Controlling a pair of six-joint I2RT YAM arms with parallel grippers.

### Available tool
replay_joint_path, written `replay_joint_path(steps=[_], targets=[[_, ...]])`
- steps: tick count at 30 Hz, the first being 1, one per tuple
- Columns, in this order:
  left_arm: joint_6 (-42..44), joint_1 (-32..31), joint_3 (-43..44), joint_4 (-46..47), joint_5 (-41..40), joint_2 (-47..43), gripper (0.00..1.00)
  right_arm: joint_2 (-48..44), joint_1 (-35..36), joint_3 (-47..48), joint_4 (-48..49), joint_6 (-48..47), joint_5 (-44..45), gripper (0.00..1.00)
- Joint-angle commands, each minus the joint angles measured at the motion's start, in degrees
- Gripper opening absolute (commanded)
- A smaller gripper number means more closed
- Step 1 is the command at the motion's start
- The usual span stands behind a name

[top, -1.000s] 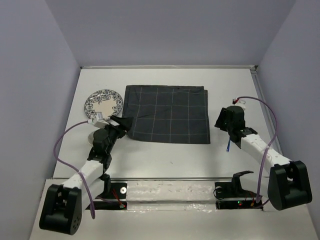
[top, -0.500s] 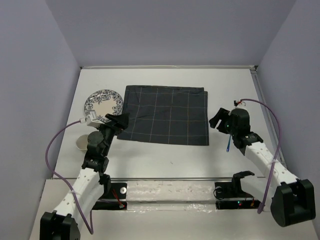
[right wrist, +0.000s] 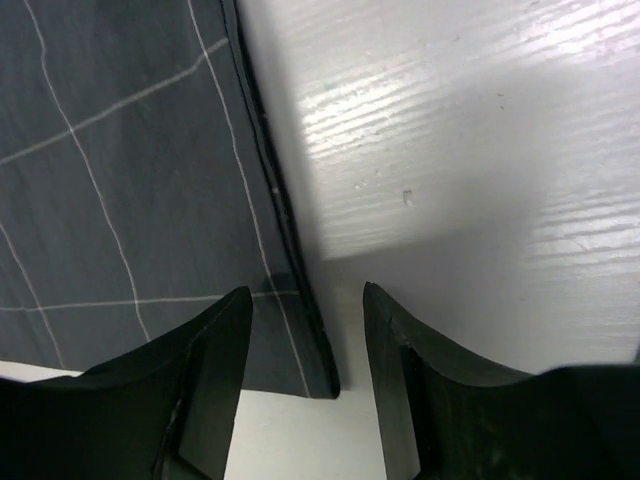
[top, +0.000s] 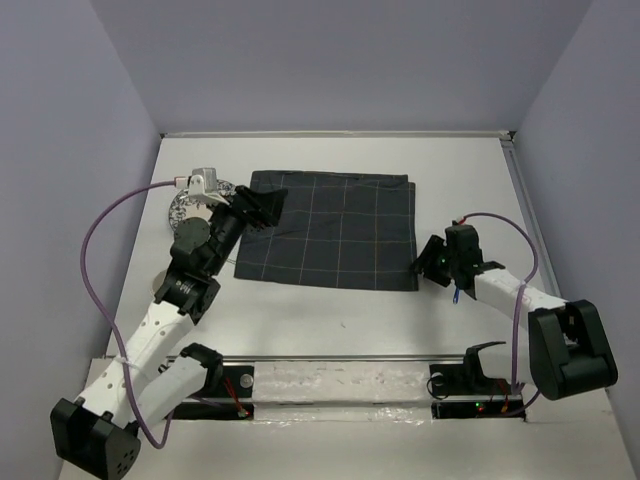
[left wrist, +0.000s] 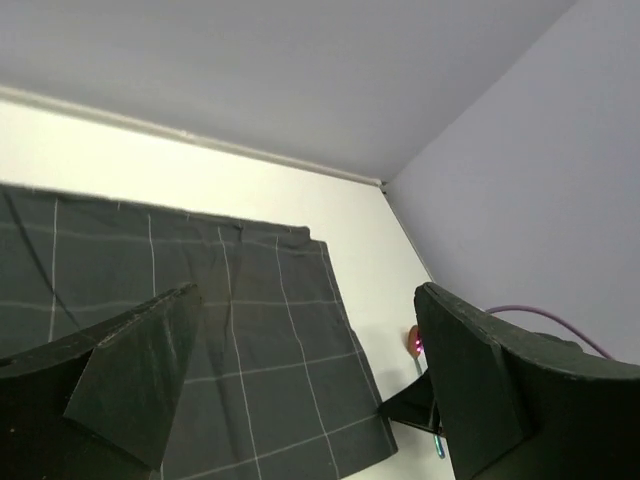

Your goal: Set the dinner table for one person

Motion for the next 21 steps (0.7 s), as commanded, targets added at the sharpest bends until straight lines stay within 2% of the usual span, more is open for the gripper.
replay_joint_path(steps=[1, 5, 6, 7, 8, 11, 18, 21], targets=[[9.60, -0.55, 9.04, -7.47, 1.36, -2.35, 0.99, 1.99, -0.24, -0.48, 3.36, 2.37, -1.36, 0.53], [14.37, -0.55, 13.00, -15.03, -0.13, -4.55, 0.99, 3.92, -0.24, 0.05, 3.63, 3.08, -0.13, 0.42], [16.38, -0.55, 13.35, -17.57, -0.74, -4.82, 0.99, 4.27, -0.24, 0.22, 3.72, 3.17, 0.14, 0.31], [17.36, -0.55, 13.88, -18.81, -1.09, -5.17, 0.99, 4.89, -0.24, 0.31, 3.63, 3.52, 0.75, 0.26], [18.15, -0.55, 14.06, -21.09, -1.88, -5.35, 0.99, 4.98, -0.24, 0.57, 3.54, 3.61, 0.93, 0.14], [20.44, -0.55, 13.01, -22.78, -6.71, -5.52, 0.99, 5.07, -0.24, 1.19, 3.02, 3.61, 3.03, 0.00], [20.70, -0.03, 11.60, -24.70, -8.47, -3.06, 0.99, 4.54, -0.24, 6.20, -2.08, -1.05, 17.07, 0.00], [20.53, 0.15, 11.16, -25.07, -9.09, -3.15, 0.99, 5.33, -0.76, 7.87, -2.08, -1.57, 18.42, 0.00]])
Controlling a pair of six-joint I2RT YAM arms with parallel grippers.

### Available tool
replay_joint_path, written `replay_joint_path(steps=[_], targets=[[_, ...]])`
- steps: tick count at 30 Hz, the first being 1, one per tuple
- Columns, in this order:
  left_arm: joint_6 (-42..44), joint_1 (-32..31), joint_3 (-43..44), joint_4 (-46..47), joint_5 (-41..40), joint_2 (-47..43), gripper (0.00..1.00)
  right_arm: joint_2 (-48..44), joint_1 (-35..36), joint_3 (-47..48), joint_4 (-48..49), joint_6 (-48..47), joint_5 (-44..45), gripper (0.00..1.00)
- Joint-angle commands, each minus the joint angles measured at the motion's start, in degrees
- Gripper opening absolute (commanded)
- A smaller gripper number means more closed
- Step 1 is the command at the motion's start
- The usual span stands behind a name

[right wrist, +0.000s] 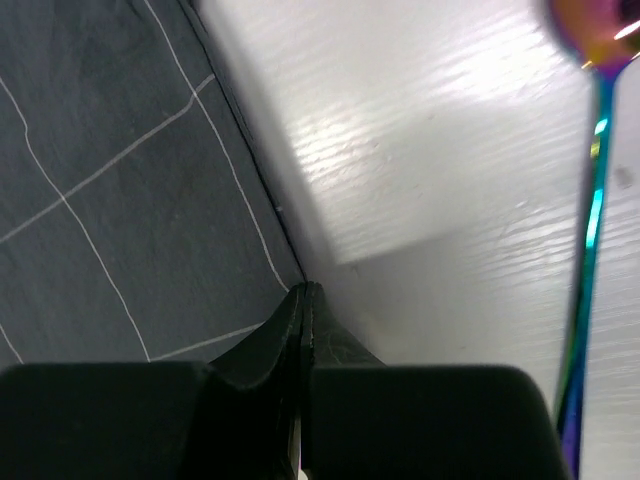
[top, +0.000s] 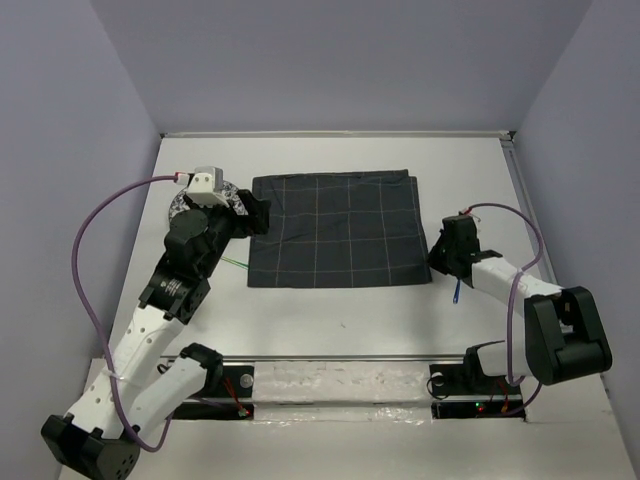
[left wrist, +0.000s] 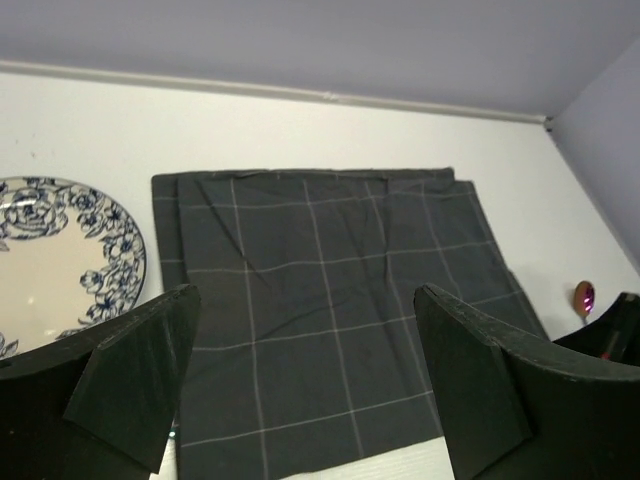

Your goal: Set the dinner table for one person

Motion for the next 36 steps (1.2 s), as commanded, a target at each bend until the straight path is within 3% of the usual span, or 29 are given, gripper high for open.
replay_joint_path(steps=[1, 4, 5, 6, 8, 10, 15, 19, 24, 25, 26, 28, 36], targets=[[1.71, 0.50, -0.77, -1.09, -2.03, -0.38, 0.99, 1.61, -0.50, 4.28, -1.34, -2.73, 7.51, 0.00], [1.80, 0.59, -0.78, -1.35, -2.91, -0.20, 0.99, 2.41, -0.50, 5.96, -2.39, -3.09, 9.09, 0.01], [1.89, 0.59, -0.77, -1.44, -3.18, -0.20, 0.99, 2.15, -0.50, 6.22, -2.66, -3.18, 9.18, 0.07], [2.06, 0.76, -0.77, -1.62, -4.05, -0.11, 0.99, 1.54, -0.50, 6.22, -2.92, -3.35, 8.31, 0.27], [2.32, 1.29, -1.12, -2.14, -6.06, 0.33, 0.99, -1.27, -0.50, 5.61, -3.19, -3.62, 5.77, 0.50], [1.89, 2.60, -1.21, -2.50, -6.78, 1.29, 0.99, -5.29, -0.50, 4.82, -3.19, -3.53, 2.16, 0.59], [0.66, 5.68, -0.42, -3.90, -7.22, 3.67, 0.99, -14.09, -0.50, 4.03, -4.59, -4.67, -1.00, 0.64], [-1.71, 8.06, -0.86, -4.08, -7.13, 2.27, 0.99, -20.69, 0.90, 2.53, -2.40, -3.71, -11.28, 0.65], [-3.03, 9.38, -0.95, -4.78, -6.61, -1.42, 0.99, -19.75, 13.80, 4.55, 7.86, -0.37, -15.42, 0.66], [-3.47, 9.38, 0.09, -4.96, -6.00, -3.34, 0.99, -16.60, 18.79, 6.73, 10.84, 0.33, -15.42, 0.66], [-3.47, 9.38, 1.06, -5.31, -5.38, -4.41, 0.99, -14.40, 18.84, 6.75, 12.18, 0.34, -15.60, 0.66], [-3.83, 9.38, 4.84, -5.92, -4.15, -7.75, 0.99, -6.49, 29.07, 15.05, 13.33, -0.53, -14.20, 0.67], [-1.45, 9.38, 12.94, -4.87, 1.56, -16.28, 0.99, 20.03, 44.93, 39.51, 14.04, -2.12, -11.03, 0.71]])
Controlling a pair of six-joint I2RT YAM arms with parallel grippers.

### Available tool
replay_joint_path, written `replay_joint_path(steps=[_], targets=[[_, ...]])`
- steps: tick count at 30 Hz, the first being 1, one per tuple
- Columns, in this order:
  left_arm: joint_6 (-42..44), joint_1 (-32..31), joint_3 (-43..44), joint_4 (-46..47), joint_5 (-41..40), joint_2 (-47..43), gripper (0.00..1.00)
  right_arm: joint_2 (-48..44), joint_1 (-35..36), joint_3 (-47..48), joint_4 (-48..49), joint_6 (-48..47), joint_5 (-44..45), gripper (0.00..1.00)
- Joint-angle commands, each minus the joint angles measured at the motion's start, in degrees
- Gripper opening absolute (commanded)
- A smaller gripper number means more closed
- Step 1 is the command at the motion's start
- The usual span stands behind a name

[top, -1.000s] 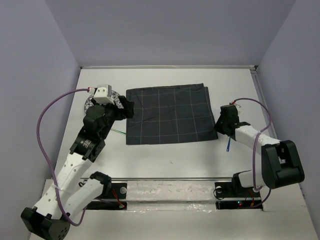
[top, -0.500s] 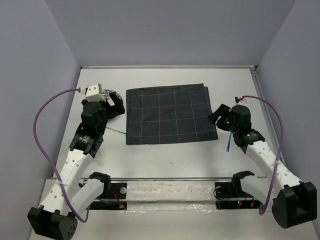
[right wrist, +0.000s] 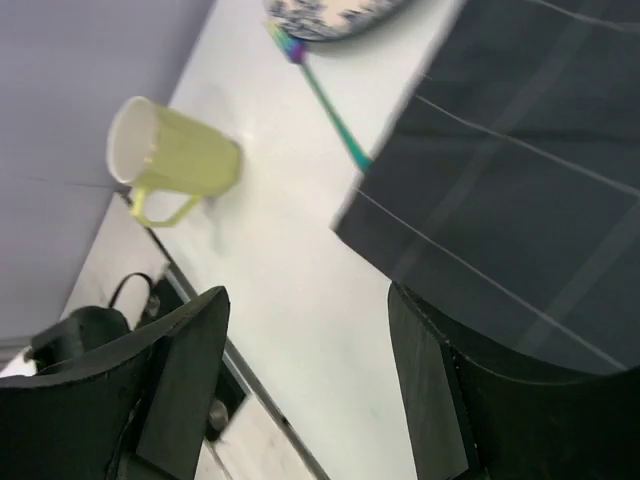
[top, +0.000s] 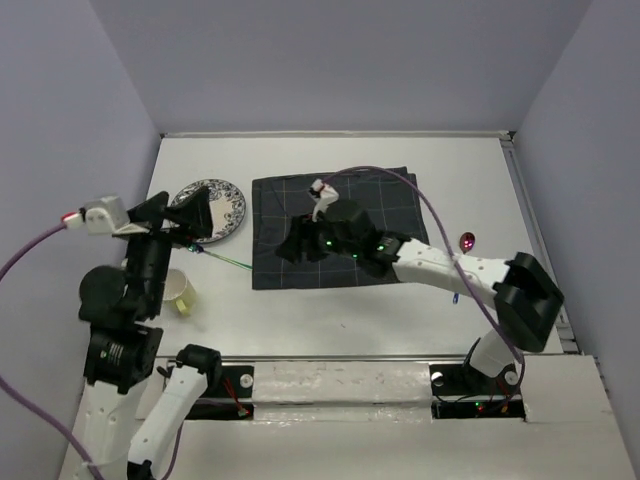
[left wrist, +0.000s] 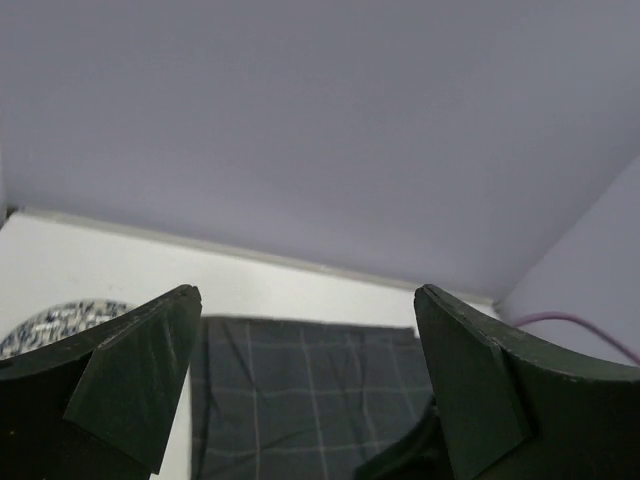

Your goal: Set the dinner table for one person

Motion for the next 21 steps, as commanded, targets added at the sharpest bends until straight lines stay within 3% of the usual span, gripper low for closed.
replay_joint_path(steps=[1, 4, 11, 15, 21], targets=[[1.61, 0.28, 3.65, 2.63, 4.30, -5.54, 0.99, 11.28, 6.94, 16.16, 4.36, -0.33, 1.27, 0.71], [2.04, 0.28, 4.00, 2.63, 5.62, -8.45, 0.99, 21.83, 9.24, 25.68, 2.43, 0.11, 1.01, 0.72], [2.67, -1.20, 3.56, 0.78, 6.85, -12.06, 0.99, 44.86, 13.55, 61.33, -12.23, -0.60, 2.42, 0.72], [3.36, -2.87, 0.93, 0.78, 6.24, -13.64, 0.99, 53.39, 15.48, 72.78, -16.73, 0.11, 2.33, 0.73], [4.15, -4.02, -2.59, 1.57, 5.97, -14.62, 0.99, 60.86, 16.10, 79.85, -19.29, 1.87, 2.24, 0.74]])
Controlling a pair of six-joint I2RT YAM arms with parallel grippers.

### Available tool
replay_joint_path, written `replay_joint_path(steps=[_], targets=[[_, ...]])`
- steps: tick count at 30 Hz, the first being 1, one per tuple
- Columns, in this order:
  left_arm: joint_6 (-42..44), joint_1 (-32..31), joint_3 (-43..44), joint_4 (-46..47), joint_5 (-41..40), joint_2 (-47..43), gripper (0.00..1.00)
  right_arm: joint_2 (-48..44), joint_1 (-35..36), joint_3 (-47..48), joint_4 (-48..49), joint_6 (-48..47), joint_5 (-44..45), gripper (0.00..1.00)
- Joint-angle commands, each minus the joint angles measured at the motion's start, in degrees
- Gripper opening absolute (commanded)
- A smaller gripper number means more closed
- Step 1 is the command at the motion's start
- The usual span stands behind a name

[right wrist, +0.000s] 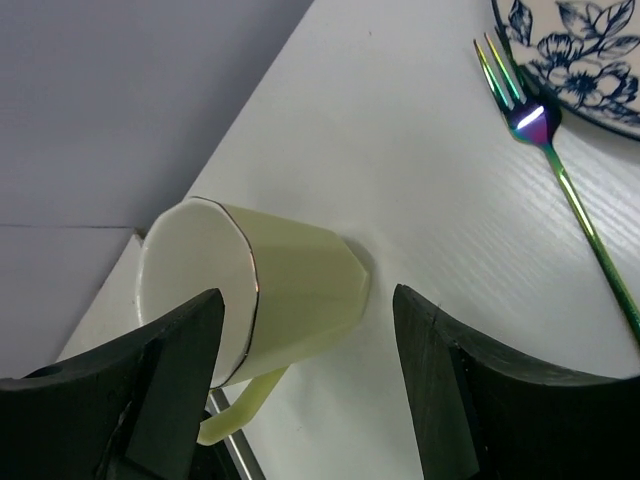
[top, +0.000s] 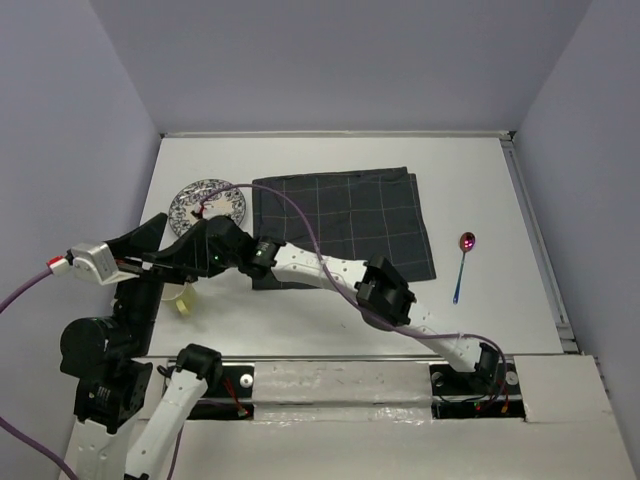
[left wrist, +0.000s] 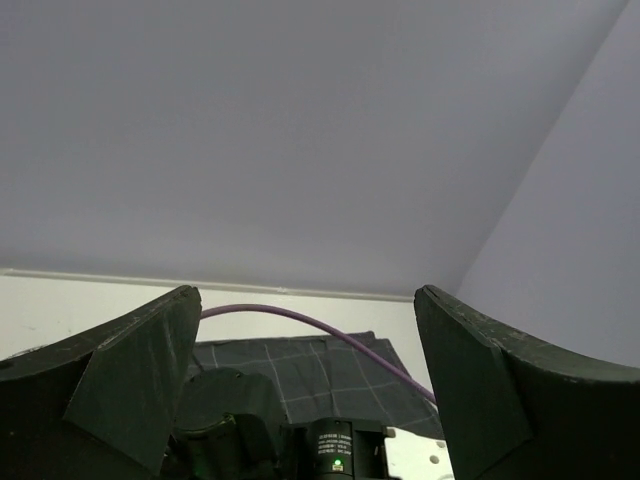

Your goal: Set the dinner table for one person

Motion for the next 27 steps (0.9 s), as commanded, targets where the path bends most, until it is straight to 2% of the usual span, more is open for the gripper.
replay_joint_path(steps=[1, 4, 7, 11, 13, 18, 19, 22, 27], targets=[[2.12, -0.98, -1.65, 1.53, 0.64, -0.63, 0.99, 1.93, 0.61, 5.36, -3.09, 1.98, 0.23, 0.74], [2.65, -1.25, -2.70, 1.79, -0.06, -1.50, 0.99, 3.60, 0.61, 6.15, -3.01, 3.47, -0.38, 0.73], [2.83, -1.34, -3.67, 1.79, -0.85, -2.12, 0.99, 5.00, 0.61, 6.69, -3.01, 4.61, -0.91, 0.65], [3.35, -1.51, -3.68, 1.44, -1.56, -2.38, 0.99, 4.04, 1.66, 3.71, -2.66, 5.15, 0.32, 0.42], [3.44, -1.60, -3.59, 1.44, -1.82, -2.30, 0.99, 2.90, 1.66, 2.56, -2.57, 4.80, 0.49, 0.35], [3.71, -1.51, -3.59, 1.44, -2.79, -2.82, 0.99, 0.53, 2.80, -2.01, -2.48, 4.00, 1.11, 0.27], [3.62, -1.51, -3.59, 1.44, -3.22, -3.00, 0.99, 0.09, 2.80, -3.23, -2.22, 3.83, 1.46, 0.24], [3.71, -1.51, -3.33, 1.26, -4.10, -3.09, 0.99, -0.18, 3.33, -3.68, -1.69, 4.17, 0.93, 0.00], [4.41, -1.51, 0.36, 1.09, -4.99, -2.03, 0.99, -8.86, 3.33, -11.23, 5.68, 5.67, 5.75, 0.00]])
